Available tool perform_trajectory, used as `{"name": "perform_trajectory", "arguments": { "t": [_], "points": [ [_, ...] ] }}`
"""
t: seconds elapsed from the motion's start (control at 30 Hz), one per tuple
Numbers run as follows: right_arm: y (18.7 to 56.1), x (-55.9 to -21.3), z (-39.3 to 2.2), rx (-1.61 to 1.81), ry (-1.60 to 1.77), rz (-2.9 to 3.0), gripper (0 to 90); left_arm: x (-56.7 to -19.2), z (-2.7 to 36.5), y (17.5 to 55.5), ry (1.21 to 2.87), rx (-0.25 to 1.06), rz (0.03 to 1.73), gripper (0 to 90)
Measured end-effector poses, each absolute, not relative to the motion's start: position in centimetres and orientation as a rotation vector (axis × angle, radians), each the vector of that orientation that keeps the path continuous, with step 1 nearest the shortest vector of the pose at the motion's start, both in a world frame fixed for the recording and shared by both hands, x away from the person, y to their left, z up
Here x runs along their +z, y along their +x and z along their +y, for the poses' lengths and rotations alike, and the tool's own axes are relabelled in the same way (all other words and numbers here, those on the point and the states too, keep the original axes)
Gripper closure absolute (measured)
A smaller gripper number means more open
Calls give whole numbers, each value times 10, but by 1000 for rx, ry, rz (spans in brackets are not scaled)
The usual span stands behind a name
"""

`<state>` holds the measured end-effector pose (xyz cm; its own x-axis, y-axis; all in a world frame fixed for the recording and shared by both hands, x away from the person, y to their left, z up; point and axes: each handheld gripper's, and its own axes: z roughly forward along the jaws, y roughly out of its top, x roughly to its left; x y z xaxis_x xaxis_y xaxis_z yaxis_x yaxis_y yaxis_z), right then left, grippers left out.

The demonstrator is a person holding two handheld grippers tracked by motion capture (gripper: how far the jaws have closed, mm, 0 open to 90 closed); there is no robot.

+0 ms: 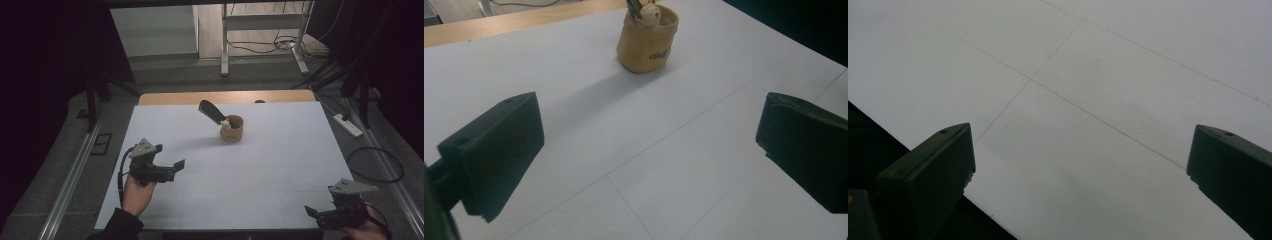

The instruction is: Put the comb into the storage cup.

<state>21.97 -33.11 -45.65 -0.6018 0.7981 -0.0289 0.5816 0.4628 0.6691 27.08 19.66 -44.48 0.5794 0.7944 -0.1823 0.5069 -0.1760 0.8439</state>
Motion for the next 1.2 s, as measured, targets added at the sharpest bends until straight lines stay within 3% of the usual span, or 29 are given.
{"name": "perform_trajectory", "arguments": {
  "t": [1.2],
  "points": [
    [220, -456, -331, 893, 1170, 2375, 0, -452, 219, 229, 1835, 381, 1121, 0]
  ]
}}
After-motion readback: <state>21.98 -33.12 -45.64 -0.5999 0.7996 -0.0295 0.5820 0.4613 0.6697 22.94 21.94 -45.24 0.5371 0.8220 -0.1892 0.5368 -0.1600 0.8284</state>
